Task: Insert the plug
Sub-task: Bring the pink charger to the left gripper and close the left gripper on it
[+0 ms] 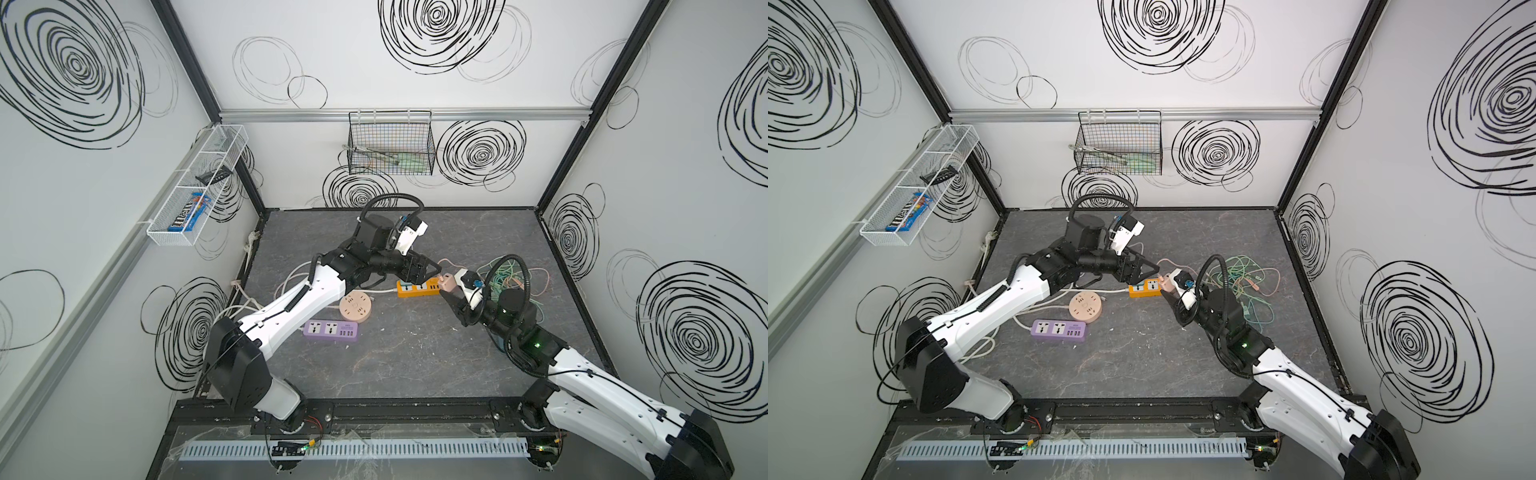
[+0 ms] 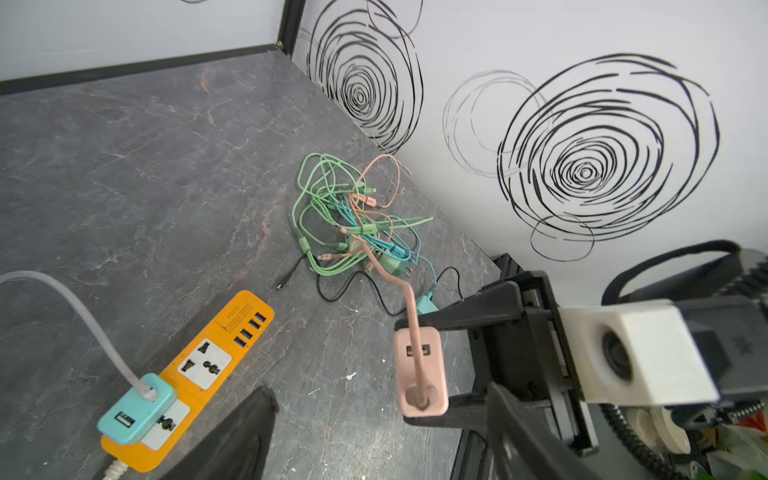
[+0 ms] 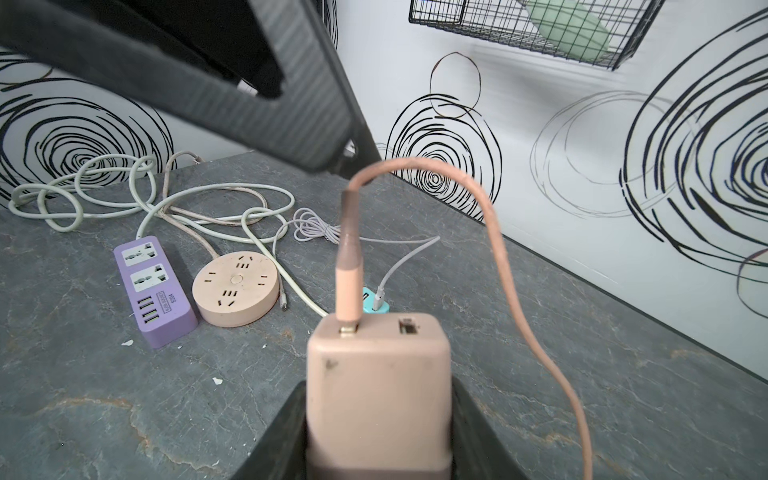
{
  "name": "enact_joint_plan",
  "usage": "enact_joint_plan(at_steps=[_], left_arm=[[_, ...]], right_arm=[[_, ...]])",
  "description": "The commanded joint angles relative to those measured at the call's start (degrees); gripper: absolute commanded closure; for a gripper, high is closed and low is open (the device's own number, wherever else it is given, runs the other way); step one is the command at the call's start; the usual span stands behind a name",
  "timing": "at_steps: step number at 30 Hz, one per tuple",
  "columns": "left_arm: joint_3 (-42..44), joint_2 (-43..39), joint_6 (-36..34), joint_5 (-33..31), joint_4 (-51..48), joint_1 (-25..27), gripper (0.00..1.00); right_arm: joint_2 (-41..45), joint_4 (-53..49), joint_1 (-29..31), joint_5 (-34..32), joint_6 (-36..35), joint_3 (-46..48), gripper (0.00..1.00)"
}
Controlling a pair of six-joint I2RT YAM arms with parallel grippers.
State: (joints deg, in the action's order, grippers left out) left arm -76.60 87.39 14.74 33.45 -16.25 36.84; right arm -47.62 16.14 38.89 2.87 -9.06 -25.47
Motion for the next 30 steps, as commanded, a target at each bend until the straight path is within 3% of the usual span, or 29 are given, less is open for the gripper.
enact_joint_plan(at_steps=[1, 22, 24, 27, 30], left_arm=[[-2.5, 1.4, -1.2, 3.7, -1.2, 1.6, 0.19], [-7.7, 7.3, -4.5, 9.7, -8.7, 3.4, 0.57], [-7.8, 7.6, -4.5, 10.5, -8.7, 3.5, 0.64], [-7.9, 7.8, -4.2, 10.2, -8.4, 3.6, 0.85], [-7.0, 6.7, -3.9, 7.3, -6.9, 3.4, 1.00]], right_arm=[[0.9, 6.0, 0.9, -1.1, -4.5, 0.5, 0.86], [1.3, 8.7, 3.4, -2.4, -7.7, 1.6, 0.83], [1.4, 8.7, 3.5, -2.1, -7.7, 1.6, 0.83], [1.1, 8.6, 3.6, -2.2, -7.8, 1.5, 0.82], [0.9, 7.8, 3.6, -4.1, -6.3, 1.3, 0.64]])
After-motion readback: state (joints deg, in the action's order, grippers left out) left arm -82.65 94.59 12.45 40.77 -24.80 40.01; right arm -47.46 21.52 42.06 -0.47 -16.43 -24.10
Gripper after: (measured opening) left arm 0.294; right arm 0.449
